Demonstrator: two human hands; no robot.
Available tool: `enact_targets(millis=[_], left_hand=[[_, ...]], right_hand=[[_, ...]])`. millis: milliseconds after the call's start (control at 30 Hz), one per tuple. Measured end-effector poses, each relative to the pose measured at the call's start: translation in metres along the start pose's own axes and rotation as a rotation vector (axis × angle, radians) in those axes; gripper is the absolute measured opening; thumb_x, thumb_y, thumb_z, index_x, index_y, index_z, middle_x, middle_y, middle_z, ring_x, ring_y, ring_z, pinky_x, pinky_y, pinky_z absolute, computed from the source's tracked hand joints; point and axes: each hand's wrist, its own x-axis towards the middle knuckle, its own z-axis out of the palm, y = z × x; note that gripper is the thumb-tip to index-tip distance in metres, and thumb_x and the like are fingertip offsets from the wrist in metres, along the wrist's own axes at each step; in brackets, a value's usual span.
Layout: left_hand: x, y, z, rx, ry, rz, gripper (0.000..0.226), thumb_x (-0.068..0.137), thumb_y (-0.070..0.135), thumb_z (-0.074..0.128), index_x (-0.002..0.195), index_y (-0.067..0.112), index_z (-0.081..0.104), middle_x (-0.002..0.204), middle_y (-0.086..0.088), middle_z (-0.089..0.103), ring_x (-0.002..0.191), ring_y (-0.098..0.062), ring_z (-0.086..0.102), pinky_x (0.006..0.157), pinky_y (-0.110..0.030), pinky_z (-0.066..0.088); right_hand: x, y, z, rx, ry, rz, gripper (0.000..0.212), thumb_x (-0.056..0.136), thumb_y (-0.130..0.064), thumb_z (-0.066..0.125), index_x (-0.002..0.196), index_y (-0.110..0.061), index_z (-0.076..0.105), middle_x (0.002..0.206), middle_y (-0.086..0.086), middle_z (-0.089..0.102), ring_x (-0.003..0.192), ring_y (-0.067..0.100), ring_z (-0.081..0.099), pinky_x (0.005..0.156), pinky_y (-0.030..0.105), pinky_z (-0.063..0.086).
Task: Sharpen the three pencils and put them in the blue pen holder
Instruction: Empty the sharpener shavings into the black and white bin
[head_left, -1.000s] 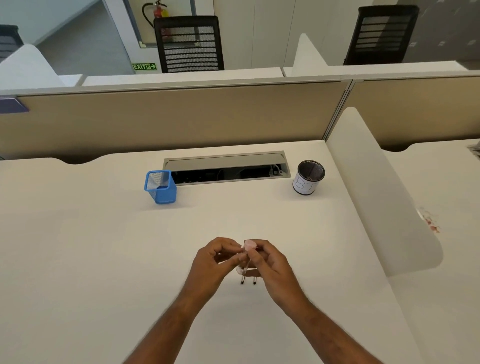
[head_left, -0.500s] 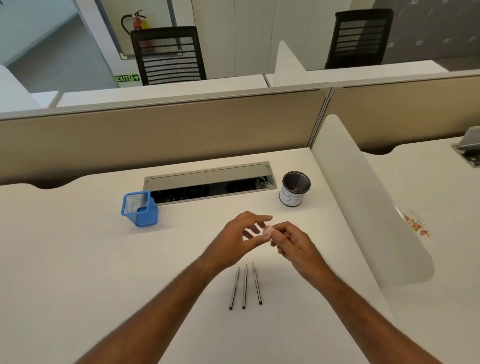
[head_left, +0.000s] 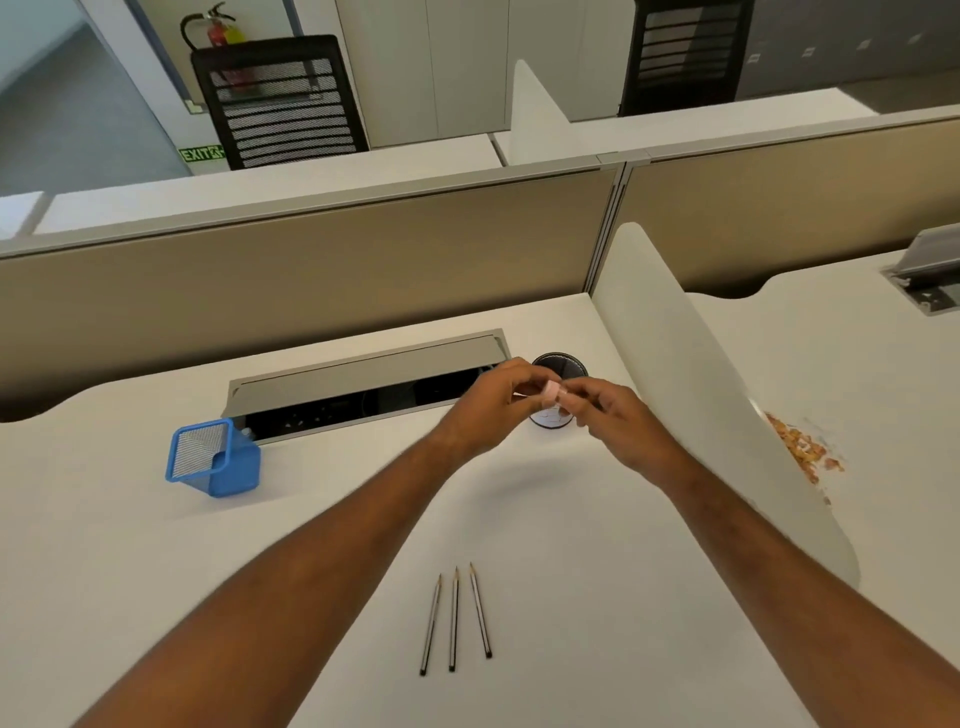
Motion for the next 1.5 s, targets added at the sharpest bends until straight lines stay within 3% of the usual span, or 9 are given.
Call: enact_targets(millis=[167,400,633,800,967,1100,1267,1333,1500], left_hand=[[0.040,-0.004,0.004,-0.021,0.024,-0.010,0.024,0.101,0.026,0.075,0.124,0.020,0.078,0.115,-0.004,0.072,0.109,-0.019,0.076,0.102,-0.039,0.062],[0.077,-0.013,0.012,-0.080,0.039,-0.049,0.024,0.103,0.017,0.073,0.126,0.015,0.076,0.115,-0.001,0.070,0.115,-0.021,0.074,0.102,-0.034,0.062],[0.089,-0.022,0.014,-0.146,0.058,-0.112,0.027,0.101,0.012,0.075,0.127,0.015,0.074,0.130,-0.006,0.076,0.116,-0.024,0.076,0.101,-0.040,0.064],[0.086,-0.026,0.011,-0.117,0.104,-0.142,0.025,0.102,0.016,0.074,0.127,0.016,0.075,0.123,-0.001,0.077,0.103,-0.011,0.074,0.091,-0.025,0.062],[0.080,-0.032,0.013,-0.110,0.145,-0.172,0.024,0.103,0.021,0.074,0.127,0.019,0.076,0.121,0.000,0.080,0.110,-0.015,0.075,0.097,-0.030,0.061],[0.076,-0.032,0.017,-0.089,0.187,-0.177,0.027,0.104,0.028,0.072,0.127,0.015,0.075,0.125,-0.005,0.078,0.112,-0.020,0.074,0.093,-0.028,0.063],[0.072,-0.038,0.018,-0.013,0.222,-0.162,0.029,0.107,0.034,0.067,0.129,0.016,0.074,0.126,-0.001,0.074,0.103,-0.001,0.068,0.073,-0.003,0.053],[0.071,-0.039,0.018,-0.004,0.226,-0.159,0.030,0.107,0.032,0.067,0.130,0.015,0.073,0.127,-0.002,0.073,0.101,0.002,0.066,0.073,-0.002,0.052],[0.069,-0.041,0.016,0.011,0.222,-0.162,0.031,0.107,0.033,0.068,0.132,0.015,0.073,0.128,-0.003,0.073,0.101,0.000,0.066,0.079,-0.008,0.049]], right_hand=[[0.032,0.006,-0.022,0.011,0.008,0.003,0.022,0.105,-0.035,0.063,0.120,-0.025,0.075,0.080,-0.031,0.072,0.075,-0.010,0.062,0.065,0.010,0.048],[0.062,0.021,-0.045,0.003,0.004,0.022,0.024,0.107,-0.034,0.061,0.124,-0.025,0.075,0.088,-0.016,0.069,0.079,0.006,0.055,0.073,0.025,0.046],[0.076,0.031,-0.048,-0.086,0.037,-0.020,0.024,0.109,-0.022,0.058,0.127,-0.013,0.071,0.096,-0.011,0.069,0.074,-0.016,0.061,0.068,0.005,0.046],[0.080,0.040,-0.051,-0.117,0.067,-0.003,0.024,0.106,-0.030,0.063,0.125,-0.020,0.072,0.106,-0.010,0.073,0.093,0.002,0.065,0.087,0.023,0.051],[0.078,0.040,-0.049,-0.250,0.025,-0.033,0.026,0.106,-0.030,0.061,0.129,-0.024,0.071,0.115,-0.006,0.072,0.100,0.011,0.063,0.085,0.023,0.046],[0.073,0.038,-0.047,-0.405,0.018,-0.100,0.030,0.103,-0.024,0.067,0.132,-0.021,0.066,0.114,-0.004,0.068,0.099,0.011,0.062,0.080,0.008,0.043],[0.076,0.037,-0.042,-0.574,0.022,-0.188,0.020,0.094,-0.016,0.076,0.109,-0.024,0.065,0.103,0.000,0.069,0.096,0.021,0.061,0.079,0.029,0.050],[0.078,0.038,-0.042,-0.618,0.026,-0.218,0.023,0.094,-0.008,0.073,0.110,-0.023,0.070,0.106,0.003,0.067,0.099,0.019,0.056,0.088,0.035,0.050],[0.079,0.036,-0.036,-0.675,-0.034,-0.210,0.025,0.098,-0.007,0.068,0.120,-0.018,0.070,0.118,0.008,0.063,0.113,0.025,0.055,0.094,0.028,0.043]])
